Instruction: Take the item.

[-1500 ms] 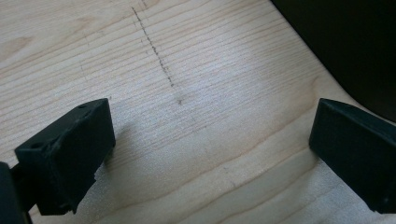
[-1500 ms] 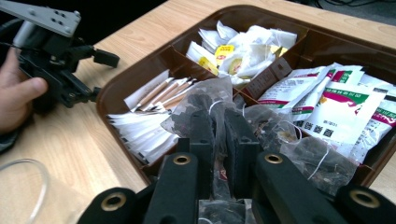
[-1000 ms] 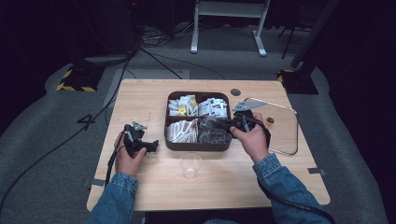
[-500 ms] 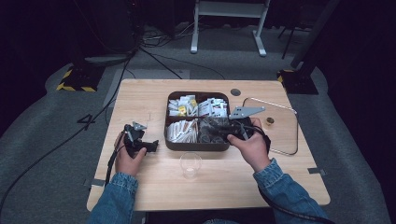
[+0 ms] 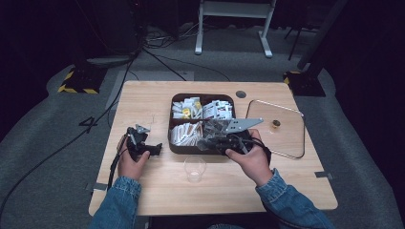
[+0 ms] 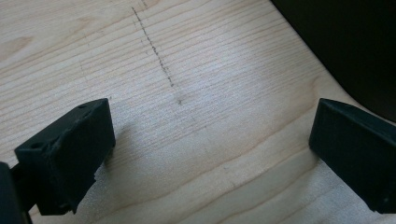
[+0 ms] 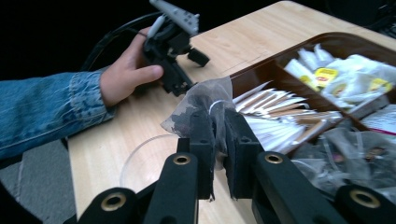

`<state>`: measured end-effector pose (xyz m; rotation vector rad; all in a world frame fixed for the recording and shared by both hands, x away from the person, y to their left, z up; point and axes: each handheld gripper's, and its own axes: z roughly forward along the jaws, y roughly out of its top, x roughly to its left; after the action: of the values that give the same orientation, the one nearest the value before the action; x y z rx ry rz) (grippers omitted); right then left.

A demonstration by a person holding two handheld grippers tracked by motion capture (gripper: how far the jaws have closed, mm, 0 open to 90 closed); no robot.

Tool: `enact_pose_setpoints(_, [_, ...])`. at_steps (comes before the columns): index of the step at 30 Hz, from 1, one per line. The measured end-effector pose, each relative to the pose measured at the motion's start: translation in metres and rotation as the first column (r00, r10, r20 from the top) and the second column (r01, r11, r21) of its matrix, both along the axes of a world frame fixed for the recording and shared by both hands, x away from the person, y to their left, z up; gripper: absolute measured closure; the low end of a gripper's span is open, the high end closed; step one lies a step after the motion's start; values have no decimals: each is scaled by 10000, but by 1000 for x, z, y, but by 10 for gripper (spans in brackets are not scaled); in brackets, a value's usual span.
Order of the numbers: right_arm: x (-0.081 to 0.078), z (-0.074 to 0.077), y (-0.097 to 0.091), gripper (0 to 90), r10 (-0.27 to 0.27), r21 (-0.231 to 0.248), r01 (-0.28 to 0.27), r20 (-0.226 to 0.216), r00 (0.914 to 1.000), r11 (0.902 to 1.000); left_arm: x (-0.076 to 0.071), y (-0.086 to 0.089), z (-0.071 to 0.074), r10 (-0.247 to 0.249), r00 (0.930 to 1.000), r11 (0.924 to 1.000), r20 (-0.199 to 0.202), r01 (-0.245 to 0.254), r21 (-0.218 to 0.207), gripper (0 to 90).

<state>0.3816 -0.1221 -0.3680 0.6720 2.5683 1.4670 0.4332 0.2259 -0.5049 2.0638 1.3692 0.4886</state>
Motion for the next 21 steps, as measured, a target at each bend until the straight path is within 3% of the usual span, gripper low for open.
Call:
enact_pose_setpoints(5, [-6, -2, 7, 834, 275, -86, -274, 46, 9996, 9996, 0, 0, 0, 1, 10000, 10000, 3, -1, 0, 7])
enact_pose_setpoints(21, [-20, -19, 24, 834, 993, -288, -1008, -504, 9938, 9945, 0, 0, 0, 4, 10000, 10000, 6, -4, -2, 7])
